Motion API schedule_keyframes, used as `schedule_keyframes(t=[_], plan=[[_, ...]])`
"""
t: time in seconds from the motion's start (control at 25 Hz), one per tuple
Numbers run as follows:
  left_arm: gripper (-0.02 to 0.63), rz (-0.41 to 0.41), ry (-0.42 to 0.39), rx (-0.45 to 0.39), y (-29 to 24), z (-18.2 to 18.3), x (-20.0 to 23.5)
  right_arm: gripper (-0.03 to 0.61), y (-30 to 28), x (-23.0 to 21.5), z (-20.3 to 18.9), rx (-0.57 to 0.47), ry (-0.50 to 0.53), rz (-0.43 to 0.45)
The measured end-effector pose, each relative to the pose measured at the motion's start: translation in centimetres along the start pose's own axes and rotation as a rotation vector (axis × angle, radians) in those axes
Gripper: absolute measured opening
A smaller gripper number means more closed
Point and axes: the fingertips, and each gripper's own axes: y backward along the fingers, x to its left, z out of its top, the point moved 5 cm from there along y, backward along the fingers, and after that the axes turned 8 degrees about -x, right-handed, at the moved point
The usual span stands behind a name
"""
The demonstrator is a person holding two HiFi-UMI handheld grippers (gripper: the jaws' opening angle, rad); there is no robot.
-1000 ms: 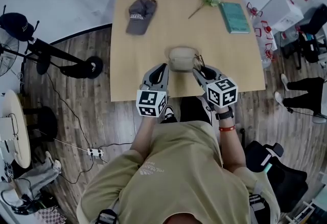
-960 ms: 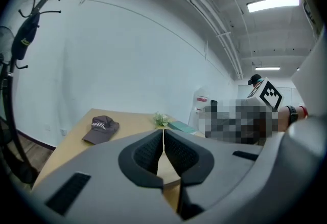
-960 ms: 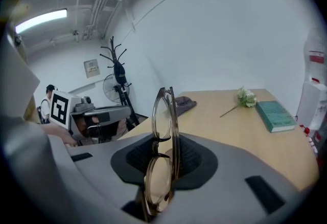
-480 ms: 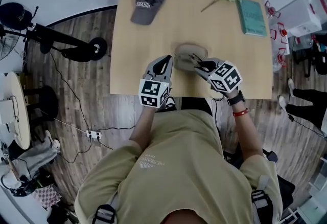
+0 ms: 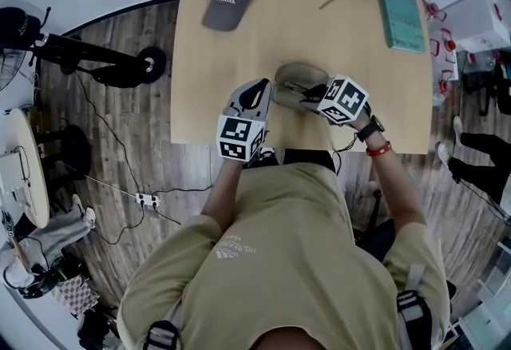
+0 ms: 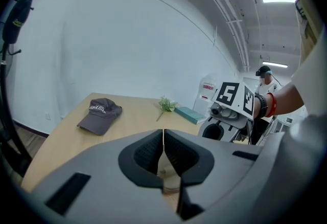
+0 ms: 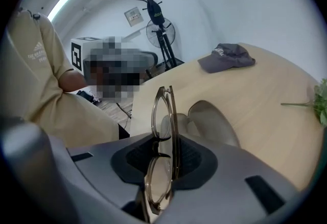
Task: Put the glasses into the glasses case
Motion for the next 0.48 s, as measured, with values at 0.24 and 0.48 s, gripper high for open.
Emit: schedule_keyframes(t=[0.24,0.48], plan=[[0.028,0.002,0.013,0.013,-0.3,-0.3,1.2,0.101,-2.8,-1.1,-0.5,0.112,0.021,0.076],[0.028,0.024,0.027,0.028,0.2,-0.7,2.5,0.103,-5.1,-1.9,-1.0,0.190,-0.016,0.151]])
